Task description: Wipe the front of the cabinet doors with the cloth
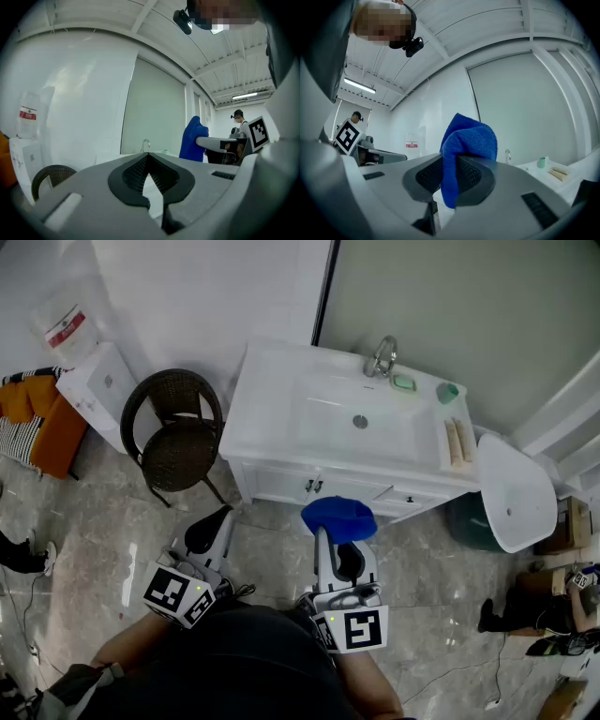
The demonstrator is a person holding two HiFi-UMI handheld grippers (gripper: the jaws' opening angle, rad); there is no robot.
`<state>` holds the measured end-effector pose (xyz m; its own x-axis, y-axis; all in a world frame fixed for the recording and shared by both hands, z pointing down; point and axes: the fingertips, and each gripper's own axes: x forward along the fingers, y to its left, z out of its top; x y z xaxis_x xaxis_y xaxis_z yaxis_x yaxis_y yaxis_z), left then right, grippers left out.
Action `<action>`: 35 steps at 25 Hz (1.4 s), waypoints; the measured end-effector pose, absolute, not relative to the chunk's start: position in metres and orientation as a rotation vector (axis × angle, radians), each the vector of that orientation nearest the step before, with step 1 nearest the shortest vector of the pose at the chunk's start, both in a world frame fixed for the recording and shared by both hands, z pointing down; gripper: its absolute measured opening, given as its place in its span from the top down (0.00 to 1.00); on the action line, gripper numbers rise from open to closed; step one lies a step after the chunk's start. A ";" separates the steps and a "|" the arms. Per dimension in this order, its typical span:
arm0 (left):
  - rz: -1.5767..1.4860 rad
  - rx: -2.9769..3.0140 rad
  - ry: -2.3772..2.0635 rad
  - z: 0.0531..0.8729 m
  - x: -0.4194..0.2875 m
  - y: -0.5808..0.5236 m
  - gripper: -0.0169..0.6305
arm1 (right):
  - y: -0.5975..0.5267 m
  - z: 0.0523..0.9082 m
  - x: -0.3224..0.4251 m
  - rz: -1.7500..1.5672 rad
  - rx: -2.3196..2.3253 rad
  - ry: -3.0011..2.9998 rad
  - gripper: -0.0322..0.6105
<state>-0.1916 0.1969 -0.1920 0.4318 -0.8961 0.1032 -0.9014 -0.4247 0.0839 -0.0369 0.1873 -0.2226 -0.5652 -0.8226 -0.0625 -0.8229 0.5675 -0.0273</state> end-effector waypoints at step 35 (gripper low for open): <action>0.157 2.301 -1.768 -0.080 -0.301 0.163 0.97 | 0.125 -0.024 -0.154 -0.122 -1.400 3.040 0.87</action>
